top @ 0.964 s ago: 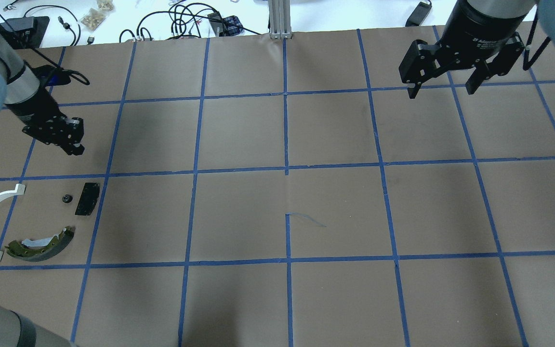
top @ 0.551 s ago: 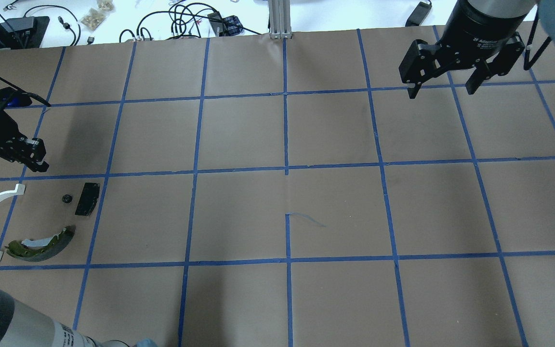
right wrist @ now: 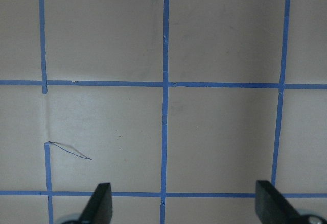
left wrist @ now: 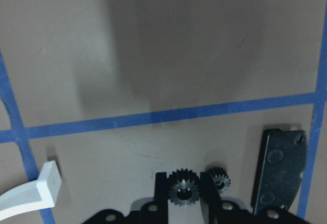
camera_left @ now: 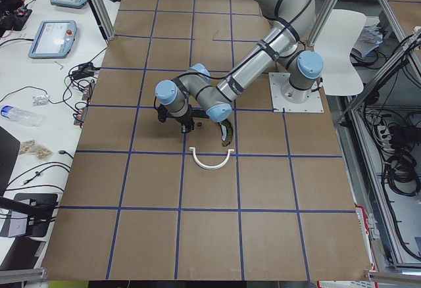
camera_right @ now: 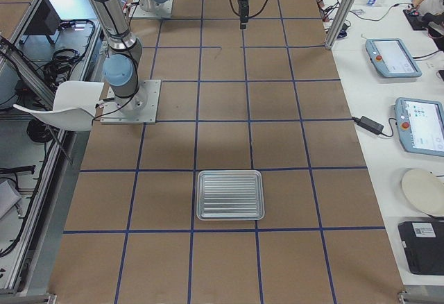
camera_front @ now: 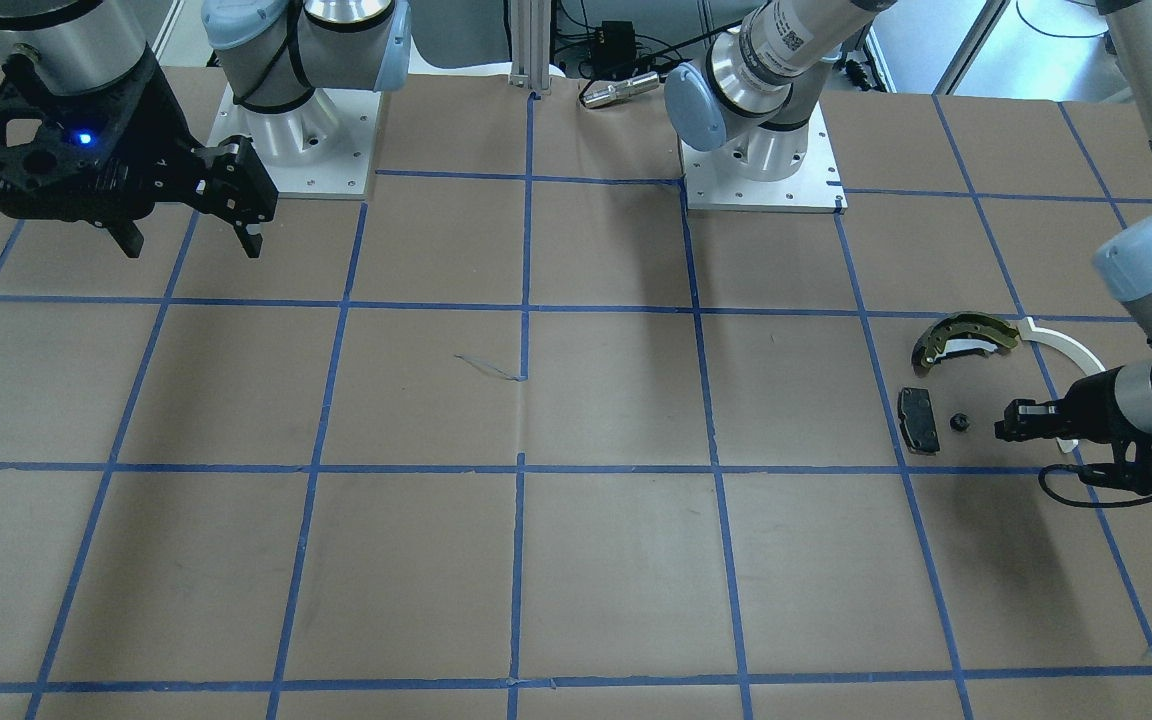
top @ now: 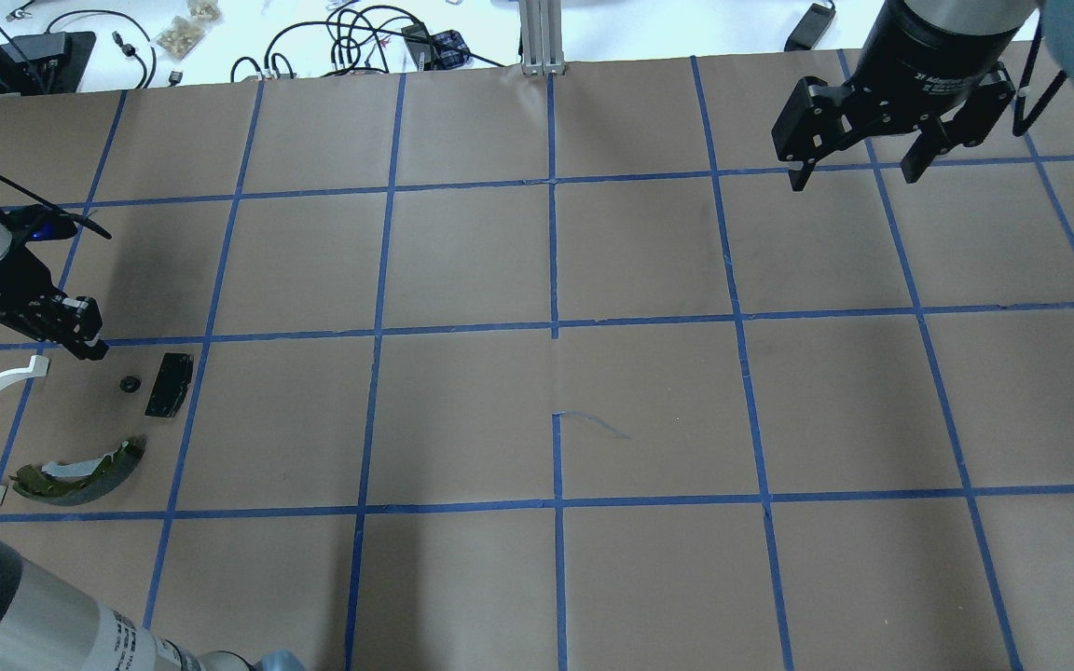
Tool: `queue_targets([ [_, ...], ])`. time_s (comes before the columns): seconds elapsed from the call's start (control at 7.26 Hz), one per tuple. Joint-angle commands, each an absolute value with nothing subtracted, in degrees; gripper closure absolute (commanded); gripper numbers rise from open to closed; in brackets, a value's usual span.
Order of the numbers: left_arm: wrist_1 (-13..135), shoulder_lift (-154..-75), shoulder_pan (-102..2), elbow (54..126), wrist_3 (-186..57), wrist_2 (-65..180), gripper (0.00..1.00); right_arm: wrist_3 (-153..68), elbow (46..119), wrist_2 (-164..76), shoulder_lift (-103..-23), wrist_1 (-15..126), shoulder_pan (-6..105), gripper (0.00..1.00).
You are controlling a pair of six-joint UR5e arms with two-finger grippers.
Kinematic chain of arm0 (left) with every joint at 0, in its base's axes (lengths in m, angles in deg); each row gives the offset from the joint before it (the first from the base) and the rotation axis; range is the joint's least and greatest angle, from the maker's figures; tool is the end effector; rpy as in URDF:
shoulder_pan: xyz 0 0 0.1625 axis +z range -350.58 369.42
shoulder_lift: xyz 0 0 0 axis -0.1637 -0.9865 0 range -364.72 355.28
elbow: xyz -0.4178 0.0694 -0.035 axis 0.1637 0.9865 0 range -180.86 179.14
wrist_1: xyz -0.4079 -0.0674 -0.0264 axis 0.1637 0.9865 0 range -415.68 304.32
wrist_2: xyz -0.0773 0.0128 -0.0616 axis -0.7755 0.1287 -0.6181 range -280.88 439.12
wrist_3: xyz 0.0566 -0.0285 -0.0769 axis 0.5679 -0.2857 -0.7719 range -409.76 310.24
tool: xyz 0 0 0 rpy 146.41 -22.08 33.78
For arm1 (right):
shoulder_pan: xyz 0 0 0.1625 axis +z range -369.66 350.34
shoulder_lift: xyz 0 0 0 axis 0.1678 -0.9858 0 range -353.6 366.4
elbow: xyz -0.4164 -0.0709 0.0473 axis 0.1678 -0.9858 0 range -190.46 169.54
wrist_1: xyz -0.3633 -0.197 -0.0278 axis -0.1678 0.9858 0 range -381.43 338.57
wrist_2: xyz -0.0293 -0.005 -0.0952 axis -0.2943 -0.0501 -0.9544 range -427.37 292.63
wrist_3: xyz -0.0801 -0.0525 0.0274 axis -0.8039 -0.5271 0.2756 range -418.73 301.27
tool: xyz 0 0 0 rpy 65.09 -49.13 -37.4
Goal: Place bearing gear from tray to pile
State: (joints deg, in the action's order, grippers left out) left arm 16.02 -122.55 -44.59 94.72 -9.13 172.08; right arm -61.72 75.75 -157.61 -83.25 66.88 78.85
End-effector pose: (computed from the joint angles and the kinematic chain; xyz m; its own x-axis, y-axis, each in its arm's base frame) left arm 0.2467 -0.5575 0.2003 -0.9887 0.0716 0.1318 0.1008 0.9678 0.2305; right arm 0.1199 -0.5002 0.5145 -0.9996 -0.0259 0.0057 -0.0261 0.9992 -0.0302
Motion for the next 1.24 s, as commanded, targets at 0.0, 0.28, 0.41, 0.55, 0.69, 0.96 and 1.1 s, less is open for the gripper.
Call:
queue_targets([
  [0.0,16.03,-122.67,-43.93,96.35,-9.07,172.19,1.0,-61.72,75.85,-157.29,-83.25,66.81,78.85,0.0],
  [0.28,16.03,-122.85,-43.57,96.52,-9.07,174.29,1.0,-61.81,75.77,-157.2,-83.17,67.07,78.76,0.0],
  [0.41,15.95,-122.76,-43.57,97.31,-9.06,174.3,1.0,-61.81,76.03,-157.2,-83.25,66.99,78.76,0.0],
  [0.55,15.86,-122.67,-43.49,98.01,-9.06,174.21,1.0,-61.81,76.03,-157.2,-83.25,66.9,78.76,0.0],
  [0.69,15.95,-122.67,-43.49,98.1,-9.06,174.21,1.0,-61.81,76.03,-157.2,-83.25,66.81,78.76,0.0],
  [0.96,16.12,-122.76,-43.49,98.19,-9.07,174.3,0.91,-62.25,75.94,-157.2,-83.16,66.99,78.76,0.0],
  [1.1,16.04,-122.85,-43.57,98.11,-9.15,174.3,0.57,-62.25,75.94,-157.28,-83.16,66.99,78.76,0.0],
])
